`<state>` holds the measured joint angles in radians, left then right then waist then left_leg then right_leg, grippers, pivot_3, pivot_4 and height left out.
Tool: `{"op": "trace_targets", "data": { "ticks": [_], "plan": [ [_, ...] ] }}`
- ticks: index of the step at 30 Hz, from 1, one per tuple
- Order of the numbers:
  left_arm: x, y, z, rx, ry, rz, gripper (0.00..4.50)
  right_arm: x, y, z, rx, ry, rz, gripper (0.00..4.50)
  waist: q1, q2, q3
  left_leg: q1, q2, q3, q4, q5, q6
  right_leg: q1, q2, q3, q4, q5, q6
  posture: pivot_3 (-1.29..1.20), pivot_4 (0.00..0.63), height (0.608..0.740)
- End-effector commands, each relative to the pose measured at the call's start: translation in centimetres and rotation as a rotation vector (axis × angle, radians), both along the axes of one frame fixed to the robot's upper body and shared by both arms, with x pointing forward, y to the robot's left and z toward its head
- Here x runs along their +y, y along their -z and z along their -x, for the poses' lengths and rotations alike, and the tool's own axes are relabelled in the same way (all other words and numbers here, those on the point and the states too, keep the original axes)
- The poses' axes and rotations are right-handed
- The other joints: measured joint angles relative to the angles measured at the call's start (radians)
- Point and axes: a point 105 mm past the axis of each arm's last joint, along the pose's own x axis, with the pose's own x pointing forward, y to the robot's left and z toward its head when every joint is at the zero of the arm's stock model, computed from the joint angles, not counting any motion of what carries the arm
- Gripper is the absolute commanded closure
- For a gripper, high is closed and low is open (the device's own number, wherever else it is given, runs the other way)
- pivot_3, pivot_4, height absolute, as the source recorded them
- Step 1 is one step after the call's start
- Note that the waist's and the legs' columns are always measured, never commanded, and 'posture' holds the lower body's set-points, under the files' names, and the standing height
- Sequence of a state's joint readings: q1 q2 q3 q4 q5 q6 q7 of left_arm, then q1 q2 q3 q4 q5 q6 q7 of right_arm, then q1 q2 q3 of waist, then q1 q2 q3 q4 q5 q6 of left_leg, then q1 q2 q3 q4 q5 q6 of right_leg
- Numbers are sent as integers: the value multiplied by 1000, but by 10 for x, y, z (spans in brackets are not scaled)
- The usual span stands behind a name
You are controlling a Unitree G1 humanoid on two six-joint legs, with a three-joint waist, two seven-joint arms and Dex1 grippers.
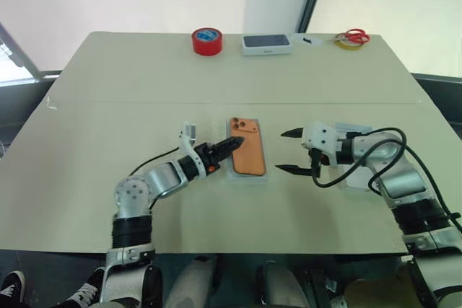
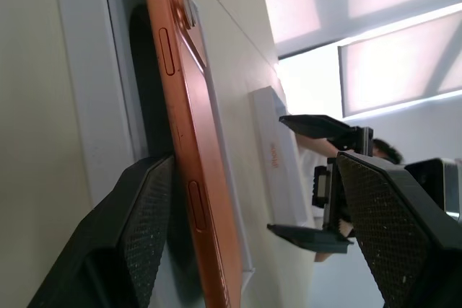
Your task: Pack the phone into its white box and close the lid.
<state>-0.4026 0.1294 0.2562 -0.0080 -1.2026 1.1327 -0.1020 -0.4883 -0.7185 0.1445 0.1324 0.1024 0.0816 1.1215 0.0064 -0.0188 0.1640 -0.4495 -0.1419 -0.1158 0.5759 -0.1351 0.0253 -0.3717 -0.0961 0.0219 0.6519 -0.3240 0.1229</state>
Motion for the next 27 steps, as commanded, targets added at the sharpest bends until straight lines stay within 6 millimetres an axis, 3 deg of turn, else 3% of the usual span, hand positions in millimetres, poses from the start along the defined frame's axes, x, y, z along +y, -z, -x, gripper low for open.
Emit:
{"op": "trace_targets", "data": {
  "ticks": [1, 4, 7, 12, 13, 14, 20, 22, 27],
  "plan": [
    [12, -8, 6, -76, -10, -65, 730, 1, -14, -3, -50, 5, -18, 0, 1, 1, 0, 0, 0, 0, 0, 0, 0, 0, 0, 0, 0, 0, 0, 0, 150, 740],
    [25, -9, 6, -145, -33, -180, 730, 2, -13, -4, -38, 7, -32, 0, 5, 1, 1, 0, 0, 0, 0, 0, 0, 0, 0, 0, 0, 0, 0, 0, 150, 740],
    [40, -9, -4, -193, -88, -273, 1632, 2, -11, -8, -41, 26, -28, 906, 7, 1, 1, 0, 0, 0, 0, 0, 0, 0, 0, 0, 0, -1, -3, 0, 150, 740],
    [51, -8, -22, -361, -111, -526, 4187, -2, 2, -24, -112, 80, 83, 3577, 6, 1, 1, 0, 0, 0, 0, 0, 0, 0, 0, 0, 0, -1, -3, 0, 150, 740],
    [49, -7, -23, -398, -89, -580, 4500, -2, 4, -27, -119, 89, 99, 4116, 6, 1, 1, 0, 0, 0, 0, 0, 0, 0, 0, 0, 0, -1, -3, 0, 150, 740],
    [48, -3, -25, -435, -68, -642, 4500, -1, 6, -30, -123, 95, 104, 4433, 6, 2, 1, 0, 0, 1, -1, 0, 0, -1, 0, 0, 0, -1, -3, 0, 150, 740],
    [21, 15, -25, -554, 130, -771, 4500, 12, 17, -27, -110, 46, 130, 4433, 6, 3, 2, 0, -1, 1, -2, 0, 0, -1, 0, 1, 0, 0, 0, 0, 150, 740],
    [13, 26, -22, -507, 186, -745, 4500, 15, 16, -26, -105, 45, 118, 4433, 6, 3, 2, 0, 0, 0, -2, 0, 0, -1, 0, 1, 0, 0, 0, 0, 150, 740],
    [-18, 25, -24, -551, 283, -649, 4500, 8, 18, -18, -87, 45, 128, 4433, 10, 4, 2, 0, -1, 0, -1, 0, 0, -1, 0, -1, 1, 0, 0, 0, 150, 740]
  ]
}}
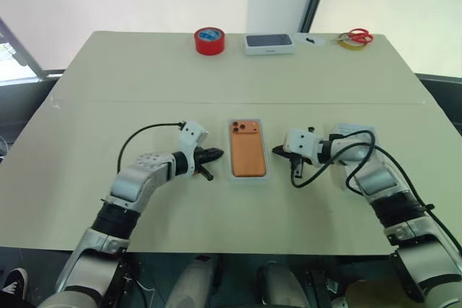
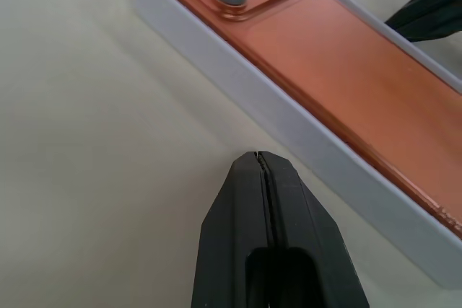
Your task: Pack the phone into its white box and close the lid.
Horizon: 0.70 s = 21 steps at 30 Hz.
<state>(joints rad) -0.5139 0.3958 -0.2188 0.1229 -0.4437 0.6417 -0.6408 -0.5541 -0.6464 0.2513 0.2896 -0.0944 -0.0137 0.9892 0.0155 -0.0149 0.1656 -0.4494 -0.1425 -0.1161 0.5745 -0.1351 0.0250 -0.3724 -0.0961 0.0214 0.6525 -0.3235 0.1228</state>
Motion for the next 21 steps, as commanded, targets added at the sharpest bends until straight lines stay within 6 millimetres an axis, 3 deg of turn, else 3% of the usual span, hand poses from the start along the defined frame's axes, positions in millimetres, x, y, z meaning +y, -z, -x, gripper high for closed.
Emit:
{"op": "trace_targets", "data": {
  "ticks": [1, 13, 21],
  "plan": [
    [-29, -4, 1, 4, 104, 36, 4500, -4, -12, 6, -26, -6, -11, 4433, 2, 0, 0, 0, 0, 0, 0, 0, 0, 0, 0, 0, 0, 0, 0, 0, 150, 740],
    [-99, -7, 7, -17, 313, 80, 4500, -65, -11, 34, -1, 93, 129, 4433, 28, 0, 0, -2, -2, -1, 2, -1, 1, 1, -2, -1, -1, 0, 0, 0, 150, 740],
    [-111, -7, 10, -23, 313, 97, 4500, -83, -15, 38, 14, 156, 136, 4433, 22, 0, 0, -3, -2, -1, 3, -1, 2, 0, -2, -2, 0, 0, 1, 0, 150, 740]
  ]
}}
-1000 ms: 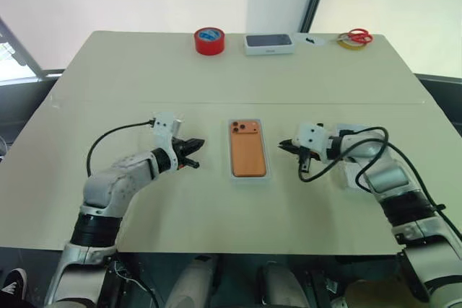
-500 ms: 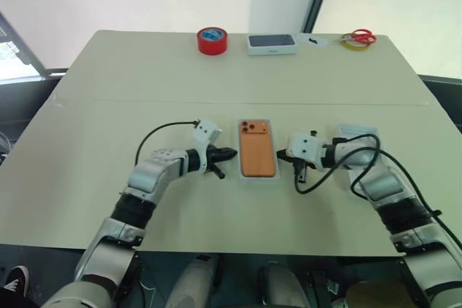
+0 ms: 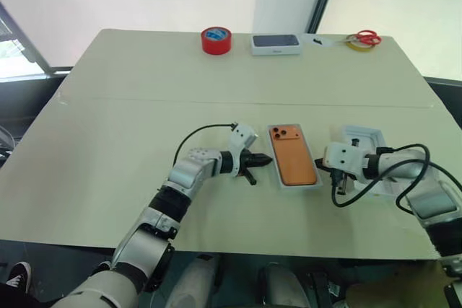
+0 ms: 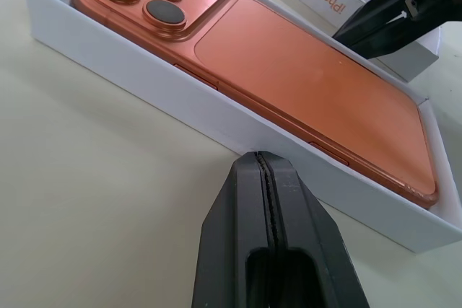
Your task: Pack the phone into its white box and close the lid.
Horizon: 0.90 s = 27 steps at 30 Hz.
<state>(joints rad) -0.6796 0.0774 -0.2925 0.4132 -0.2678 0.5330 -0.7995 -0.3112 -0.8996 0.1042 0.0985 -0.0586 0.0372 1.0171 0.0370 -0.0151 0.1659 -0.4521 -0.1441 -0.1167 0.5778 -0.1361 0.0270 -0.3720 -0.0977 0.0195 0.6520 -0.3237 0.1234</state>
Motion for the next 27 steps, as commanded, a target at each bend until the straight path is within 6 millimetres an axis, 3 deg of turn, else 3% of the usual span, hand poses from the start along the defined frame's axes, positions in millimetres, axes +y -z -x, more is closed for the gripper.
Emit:
{"op": "trace_targets", "data": {
  "ticks": [1, 7, 11, 17, 21, 25, 27],
  "plan": [
    [-5, -11, -1, -55, 10, 24, 4500, -5, -12, 2, -15, 11, -7, 4433, 1, 0, 0, 0, 0, 0, 0, 0, 0, 0, 0, 0, 0, 0, 0, 0, 150, 740],
    [21, -14, -20, -75, -101, 17, 4500, -8, -12, 11, 2, -20, -1, 4433, 0, 0, 0, 0, 0, 0, 0, 0, 0, 0, 0, 0, 0, 0, 0, 0, 150, 740],
    [25, -12, -23, -84, -129, 21, 4500, -4, -9, 17, 28, -50, -5, 4433, 0, 0, 0, 0, 0, 0, 0, 0, 0, 0, 1, 0, 0, 0, 1, 0, 150, 740],
    [21, -12, -23, -75, -141, 37, 4500, -1, -11, 22, 84, -56, -45, 4433, 0, 0, 0, 0, 0, 0, 1, 0, 0, 0, 0, 0, 0, 1, 1, 0, 150, 740],
    [1, -9, -23, -58, -113, 42, 4500, 2, -8, 26, 126, -60, -65, 4433, 2, 0, 0, 0, 0, 0, 1, 0, 0, 0, 1, -1, 0, 1, 1, 0, 150, 740],
    [-10, -17, -26, -99, -95, 58, 4500, -10, -11, 9, 32, 18, -13, 4433, 1, 0, 0, 0, 0, 0, 2, 0, 0, 1, 0, -1, 0, 1, 1, 0, 150, 740],
    [-7, -20, -27, -101, -104, 71, 4500, -10, -11, 14, 57, 14, -31, 4433, 1, 0, 0, 0, 0, 0, 2, 0, 0, 1, 0, -1, 0, 1, 1, 0, 150, 740]
  ]
}}
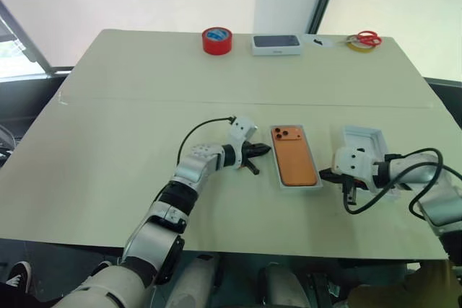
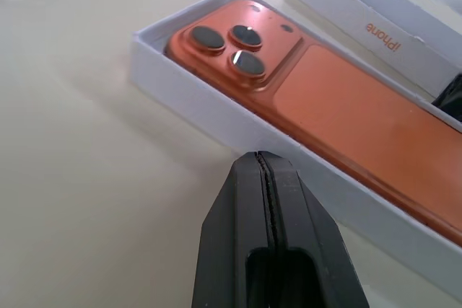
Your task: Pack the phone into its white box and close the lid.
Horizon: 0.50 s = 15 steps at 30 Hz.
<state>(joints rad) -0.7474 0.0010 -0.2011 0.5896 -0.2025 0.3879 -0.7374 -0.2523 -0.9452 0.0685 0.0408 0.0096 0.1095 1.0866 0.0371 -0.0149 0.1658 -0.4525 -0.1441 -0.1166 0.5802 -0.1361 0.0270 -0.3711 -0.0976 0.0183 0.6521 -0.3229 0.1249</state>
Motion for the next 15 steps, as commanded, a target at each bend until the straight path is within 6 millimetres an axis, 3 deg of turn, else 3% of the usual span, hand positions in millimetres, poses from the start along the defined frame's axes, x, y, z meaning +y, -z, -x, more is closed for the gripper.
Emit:
{"op": "trace_targets", "data": {
  "ticks": [1, 7, 10, 15],
  "plan": [
    [-1, -15, -3, -64, 6, 23, 4500, -3, -14, -3, -53, 5, -3, 4433, 1, 0, 0, 0, 0, 0, 0, 0, 0, 0, 0, 0, 0, 0, 0, 0, 150, 740],
    [23, -26, -13, -103, -50, 41, 4500, -19, -23, -8, -94, 47, 39, 4433, -1, 0, 0, 0, 0, -1, -1, 0, 0, -1, 1, 0, 0, 1, 1, 0, 150, 740],
    [43, -31, -14, -133, -62, 28, 4500, -32, -16, 2, -51, 42, 109, 4433, -1, 0, 0, 0, 0, 0, -1, 0, 0, -1, 1, 0, 1, 1, 1, 0, 150, 740],
    [69, -42, -4, -177, -36, 22, 4500, -47, -14, 9, -40, 48, 152, 4433, -1, 1, 0, 0, 0, 0, -1, 0, 0, -1, 1, 1, 1, 1, 1, 0, 150, 740]
  ]
}}
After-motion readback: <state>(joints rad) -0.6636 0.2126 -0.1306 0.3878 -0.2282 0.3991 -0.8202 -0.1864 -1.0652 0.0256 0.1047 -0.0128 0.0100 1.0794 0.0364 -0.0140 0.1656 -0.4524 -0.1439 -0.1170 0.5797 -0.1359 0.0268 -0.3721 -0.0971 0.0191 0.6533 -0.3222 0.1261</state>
